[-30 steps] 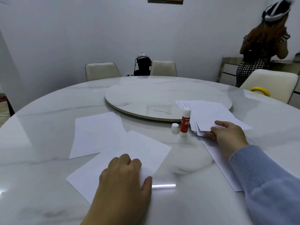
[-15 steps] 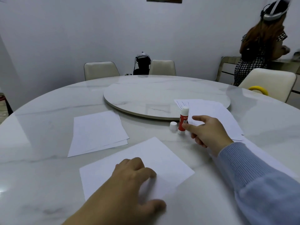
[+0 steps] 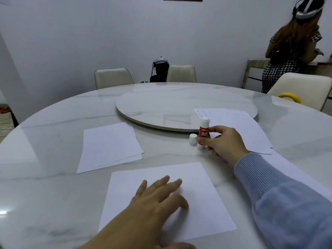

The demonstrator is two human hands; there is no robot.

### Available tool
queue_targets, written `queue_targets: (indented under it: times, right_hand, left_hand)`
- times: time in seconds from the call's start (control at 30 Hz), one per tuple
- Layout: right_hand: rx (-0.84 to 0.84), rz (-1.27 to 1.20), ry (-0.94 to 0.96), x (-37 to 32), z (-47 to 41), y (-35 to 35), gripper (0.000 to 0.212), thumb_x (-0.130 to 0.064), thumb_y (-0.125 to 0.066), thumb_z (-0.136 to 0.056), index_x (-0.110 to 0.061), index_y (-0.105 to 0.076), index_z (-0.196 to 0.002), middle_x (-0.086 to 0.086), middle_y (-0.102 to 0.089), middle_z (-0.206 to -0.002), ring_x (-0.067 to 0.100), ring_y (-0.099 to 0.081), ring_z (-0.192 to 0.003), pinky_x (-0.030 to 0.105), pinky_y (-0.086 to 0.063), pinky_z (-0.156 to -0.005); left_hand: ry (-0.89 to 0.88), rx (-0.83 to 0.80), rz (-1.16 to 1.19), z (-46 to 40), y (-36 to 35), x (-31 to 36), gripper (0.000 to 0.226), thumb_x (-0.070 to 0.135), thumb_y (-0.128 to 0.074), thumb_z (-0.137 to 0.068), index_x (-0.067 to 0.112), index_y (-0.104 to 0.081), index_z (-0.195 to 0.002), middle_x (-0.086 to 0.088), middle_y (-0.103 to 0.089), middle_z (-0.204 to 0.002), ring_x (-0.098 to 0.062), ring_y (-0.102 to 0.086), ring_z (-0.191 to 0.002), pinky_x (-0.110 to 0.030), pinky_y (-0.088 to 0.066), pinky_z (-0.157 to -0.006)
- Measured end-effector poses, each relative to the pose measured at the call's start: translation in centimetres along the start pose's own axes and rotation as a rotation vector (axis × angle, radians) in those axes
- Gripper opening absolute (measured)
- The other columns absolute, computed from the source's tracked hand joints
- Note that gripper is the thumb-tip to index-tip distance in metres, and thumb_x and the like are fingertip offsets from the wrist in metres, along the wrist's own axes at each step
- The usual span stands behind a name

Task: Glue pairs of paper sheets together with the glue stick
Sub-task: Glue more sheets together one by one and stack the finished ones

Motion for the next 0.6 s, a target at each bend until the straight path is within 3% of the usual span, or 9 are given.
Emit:
queue_targets:
  times: [0.13, 0.27, 0.37, 0.43, 0.5, 0.6]
  right_hand:
    - [0.02, 0.02, 0.015, 0.1, 0.0, -0.1, 0.027, -0.023, -0.085, -0.068, -0.017, -0.071, -0.09, 0.003, -0.063, -0.061, 0.01, -0.05, -0.041, 0.02, -0.04, -0.043]
    - [0.119, 0.057, 0.145, -2.0, 0.9, 2.6, 0.021, -0.027, -0.081, -0.073, -0.018, -0.072, -0.09, -0.005, -0.058, -0.065, 0.014, -0.053, -0.06, 0.028, -0.049, -0.061]
    - [0.127, 0.15, 0.268, -4.7, 2.7, 5.8, 0.005, -0.025, -0.069, -0.082, -0.027, -0.066, -0.079, -0.015, -0.065, -0.07, 0.006, -0.058, -0.065, 0.022, -0.041, -0.059]
    - [0.028, 0.277, 0.3, -5.5, 4.5, 6.6, 0.011, -0.026, -0.059, -0.088, -0.025, -0.065, -0.079, -0.004, -0.067, -0.071, 0.014, -0.058, -0.063, 0.027, -0.044, -0.056]
    - [-0.04, 0.346, 0.325, -5.8, 6.5, 6.9, 0.015, -0.031, -0.054, -0.092, -0.029, -0.065, -0.082, 0.003, -0.066, -0.073, 0.024, -0.058, -0.064, 0.035, -0.047, -0.058]
    - [-0.013, 0.23, 0.336, -5.8, 8.6, 7.3, 0.013, -0.037, -0.068, -0.081, -0.042, -0.065, -0.069, -0.001, -0.06, -0.054, 0.01, -0.049, -0.049, 0.023, -0.04, -0.046]
  left_hand:
    - [-0.023, -0.03, 0.062, -0.2, -0.1, 0.0, 0.064, 0.083, -0.03, -0.068, 0.058, -0.023, -0.127, 0.045, -0.009, -0.137, 0.03, 0.009, -0.122, -0.019, 0.016, -0.111]
    - [-0.028, -0.03, -0.005, -0.3, 0.0, 0.2, 0.068, 0.085, -0.03, -0.069, 0.059, -0.02, -0.131, 0.036, -0.014, -0.137, 0.024, 0.001, -0.126, -0.021, 0.014, -0.112]
    - [-0.001, 0.05, -0.007, -0.6, 0.8, 0.7, 0.064, 0.082, -0.033, -0.073, 0.053, -0.028, -0.13, 0.034, -0.019, -0.131, 0.016, -0.009, -0.126, -0.018, -0.007, -0.111]
    - [0.057, 0.172, -0.02, -1.6, 1.4, 1.3, 0.064, 0.078, -0.026, -0.078, 0.047, -0.031, -0.133, 0.029, -0.021, -0.136, 0.009, -0.014, -0.129, -0.017, -0.016, -0.108]
    - [0.16, 0.191, -0.028, -3.3, 1.1, 1.7, 0.062, 0.067, -0.025, -0.088, 0.039, -0.024, -0.143, 0.02, -0.013, -0.152, 0.001, -0.006, -0.139, -0.025, -0.007, -0.114]
    - [0.255, 0.048, -0.12, -5.7, -0.7, 2.3, 0.066, 0.057, -0.023, -0.095, 0.029, -0.003, -0.151, 0.011, 0.01, -0.159, -0.008, 0.015, -0.144, -0.041, 0.01, -0.118]
Point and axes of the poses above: each hand's wrist, its own z-axis away from the middle knuckle, its own y-axis out of the back of the hand, x = y × z, the point moved 4 cm from there along -z, towards the middle knuckle
